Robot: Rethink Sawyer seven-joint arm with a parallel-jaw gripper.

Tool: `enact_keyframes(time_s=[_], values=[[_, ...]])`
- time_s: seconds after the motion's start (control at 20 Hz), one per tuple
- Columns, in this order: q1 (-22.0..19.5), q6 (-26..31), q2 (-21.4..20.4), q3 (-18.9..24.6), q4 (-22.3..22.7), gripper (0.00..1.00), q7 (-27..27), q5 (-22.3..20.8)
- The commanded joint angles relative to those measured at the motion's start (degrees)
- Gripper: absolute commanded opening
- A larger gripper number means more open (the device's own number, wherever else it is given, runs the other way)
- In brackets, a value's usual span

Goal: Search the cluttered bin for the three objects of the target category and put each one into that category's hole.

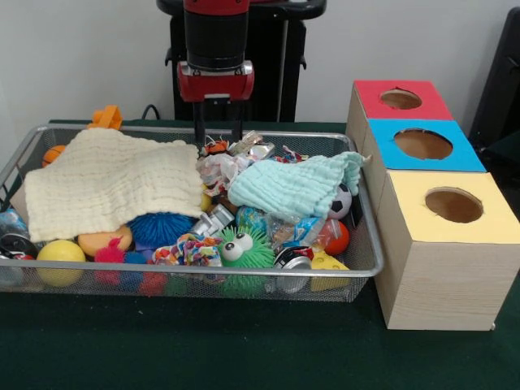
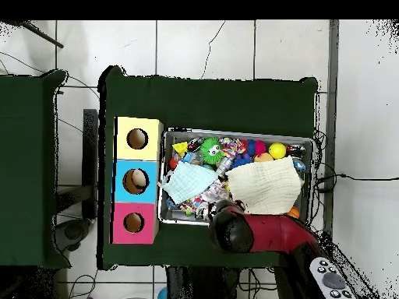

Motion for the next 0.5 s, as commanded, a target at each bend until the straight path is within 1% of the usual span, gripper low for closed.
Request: enact_keyframes(time_s=[0.05, 0.25, 0.5], values=[[-0.5, 2.3, -1.0, 4.7, 1.4, 1.0, 2.5, -0.6], [1.0, 0.2, 0.0, 2.8, 0.9, 1.0, 3.6, -2.0], [2.3, -2.4, 1.3, 1.1, 0.8, 1.0, 5.2, -2.8]])
